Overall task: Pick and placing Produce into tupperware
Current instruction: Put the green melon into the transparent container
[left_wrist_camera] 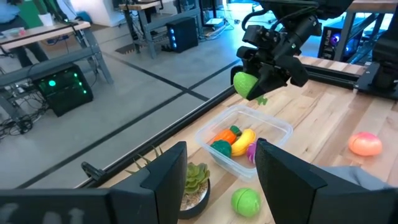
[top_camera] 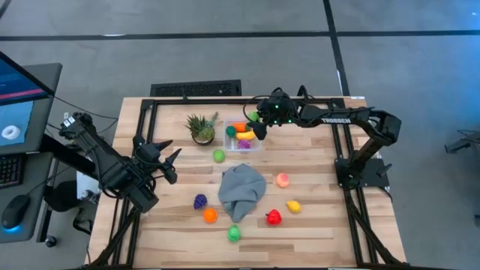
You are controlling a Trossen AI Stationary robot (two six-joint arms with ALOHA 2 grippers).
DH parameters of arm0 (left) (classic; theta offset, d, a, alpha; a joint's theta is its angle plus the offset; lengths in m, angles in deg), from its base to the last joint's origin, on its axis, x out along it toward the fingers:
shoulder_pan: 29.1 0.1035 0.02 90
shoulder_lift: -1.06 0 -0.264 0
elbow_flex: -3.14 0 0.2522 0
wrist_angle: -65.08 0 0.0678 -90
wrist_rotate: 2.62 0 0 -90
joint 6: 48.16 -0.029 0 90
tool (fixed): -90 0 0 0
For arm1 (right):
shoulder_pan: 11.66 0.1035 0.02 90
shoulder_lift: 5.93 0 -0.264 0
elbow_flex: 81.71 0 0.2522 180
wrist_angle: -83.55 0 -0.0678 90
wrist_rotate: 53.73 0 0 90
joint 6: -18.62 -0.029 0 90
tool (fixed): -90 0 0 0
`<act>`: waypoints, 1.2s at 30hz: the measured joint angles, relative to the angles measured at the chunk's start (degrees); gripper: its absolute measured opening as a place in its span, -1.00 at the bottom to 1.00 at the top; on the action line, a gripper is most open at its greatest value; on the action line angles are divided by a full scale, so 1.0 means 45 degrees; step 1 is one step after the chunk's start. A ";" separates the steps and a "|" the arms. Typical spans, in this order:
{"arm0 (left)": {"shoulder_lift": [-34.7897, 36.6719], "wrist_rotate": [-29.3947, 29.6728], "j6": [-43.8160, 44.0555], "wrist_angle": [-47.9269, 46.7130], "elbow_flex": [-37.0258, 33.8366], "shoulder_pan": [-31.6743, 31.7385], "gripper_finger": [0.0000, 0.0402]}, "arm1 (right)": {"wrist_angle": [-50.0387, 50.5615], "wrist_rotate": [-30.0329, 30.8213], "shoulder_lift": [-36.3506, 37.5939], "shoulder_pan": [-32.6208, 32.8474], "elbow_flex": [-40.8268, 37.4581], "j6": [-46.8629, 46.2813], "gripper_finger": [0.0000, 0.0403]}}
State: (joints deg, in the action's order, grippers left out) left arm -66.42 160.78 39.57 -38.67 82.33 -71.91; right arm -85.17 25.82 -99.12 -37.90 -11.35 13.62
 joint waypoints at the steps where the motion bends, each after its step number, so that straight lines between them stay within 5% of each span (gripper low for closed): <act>1: 0.0000 0.0005 0.0012 0.0000 0.0000 -0.0001 -0.10 | 0.0000 -0.0002 -0.0006 -0.0006 0.0000 0.0000 0.33; 16: 0.0005 -0.0146 0.0017 0.0219 0.0000 -0.0004 -0.10 | -0.0112 -0.0004 -0.1654 -0.0111 0.0621 -0.1268 0.33; 36: 0.0000 -0.0308 0.0072 0.0214 0.0000 -0.0003 -0.10 | 0.2817 -0.0031 -0.2890 -0.0258 0.2038 -0.1691 0.33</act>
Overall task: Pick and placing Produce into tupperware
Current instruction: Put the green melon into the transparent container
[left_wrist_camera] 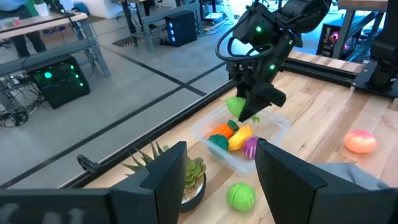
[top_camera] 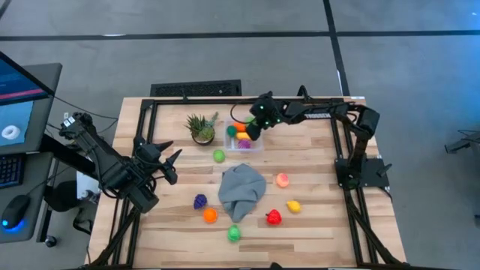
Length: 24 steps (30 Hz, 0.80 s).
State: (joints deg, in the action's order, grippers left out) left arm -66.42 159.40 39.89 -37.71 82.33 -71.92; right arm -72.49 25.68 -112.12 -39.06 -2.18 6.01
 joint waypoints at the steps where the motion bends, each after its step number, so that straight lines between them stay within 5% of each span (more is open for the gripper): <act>1: 0.0000 0.0009 0.0000 0.0005 0.0000 0.0003 -0.10 | 0.0146 -0.0002 0.0000 -0.0022 0.0002 -0.0002 0.33; 24: 0.0000 0.0099 -0.0068 0.0010 0.0000 -0.0002 -0.10 | -0.0070 -0.1127 0.0000 0.0259 -0.0003 0.0656 0.34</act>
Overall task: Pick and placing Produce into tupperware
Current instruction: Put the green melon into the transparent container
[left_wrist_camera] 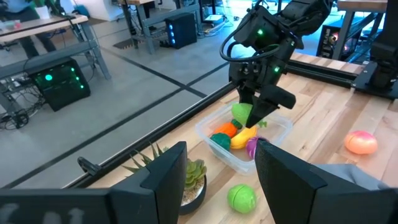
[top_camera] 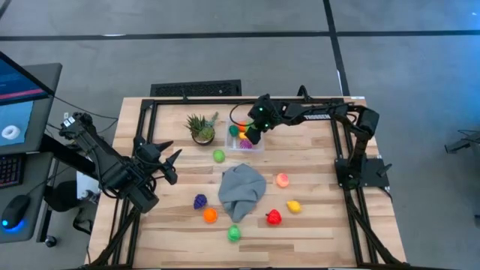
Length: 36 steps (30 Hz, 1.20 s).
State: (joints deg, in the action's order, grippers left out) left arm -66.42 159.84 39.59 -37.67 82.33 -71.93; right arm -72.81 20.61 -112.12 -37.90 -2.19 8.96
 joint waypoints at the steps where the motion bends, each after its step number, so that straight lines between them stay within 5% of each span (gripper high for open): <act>1: 0.0000 0.0000 0.0000 0.0000 0.0000 0.0004 -0.10 | -0.0027 0.0000 0.0000 0.0004 0.0000 -0.0048 0.34; 36: 0.0000 -0.0360 -0.0097 -0.0058 0.0000 0.0000 -0.10 | 0.0468 -0.0165 0.0000 0.0004 0.0563 0.0462 0.35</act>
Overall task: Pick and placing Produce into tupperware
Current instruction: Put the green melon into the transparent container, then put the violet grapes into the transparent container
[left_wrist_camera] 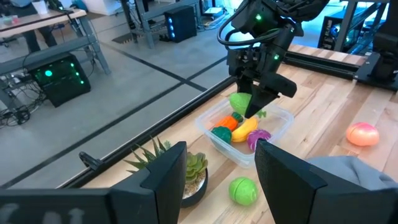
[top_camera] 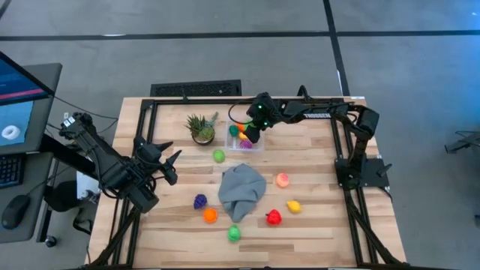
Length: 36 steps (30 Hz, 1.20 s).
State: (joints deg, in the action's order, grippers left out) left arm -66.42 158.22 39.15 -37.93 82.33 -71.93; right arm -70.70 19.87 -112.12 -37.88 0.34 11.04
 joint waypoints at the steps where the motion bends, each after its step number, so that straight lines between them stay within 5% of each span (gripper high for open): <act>1: 0.0000 0.0000 0.0000 0.0000 0.0000 0.0000 -0.10 | 0.0000 -0.0005 0.0000 0.0000 0.0000 0.0001 0.36; 14: 0.0000 0.0000 0.0007 0.0003 0.0000 0.0000 -0.10 | 0.0000 -0.0010 0.0000 0.0000 0.0000 -0.0164 0.78; 22: 0.0000 0.0005 0.0005 0.0004 0.0000 0.0000 -0.10 | 0.0147 -0.0031 0.0368 -0.0010 -0.0010 0.0015 0.73; 36: -0.0005 0.0010 0.0010 0.0017 0.0000 0.0000 -0.10 | 0.1314 -0.0019 0.3443 -0.0121 0.0000 0.1181 0.65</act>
State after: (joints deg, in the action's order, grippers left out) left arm -66.44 158.27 39.20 -37.86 82.33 -71.93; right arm -64.79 19.78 -96.63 -38.43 0.34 16.35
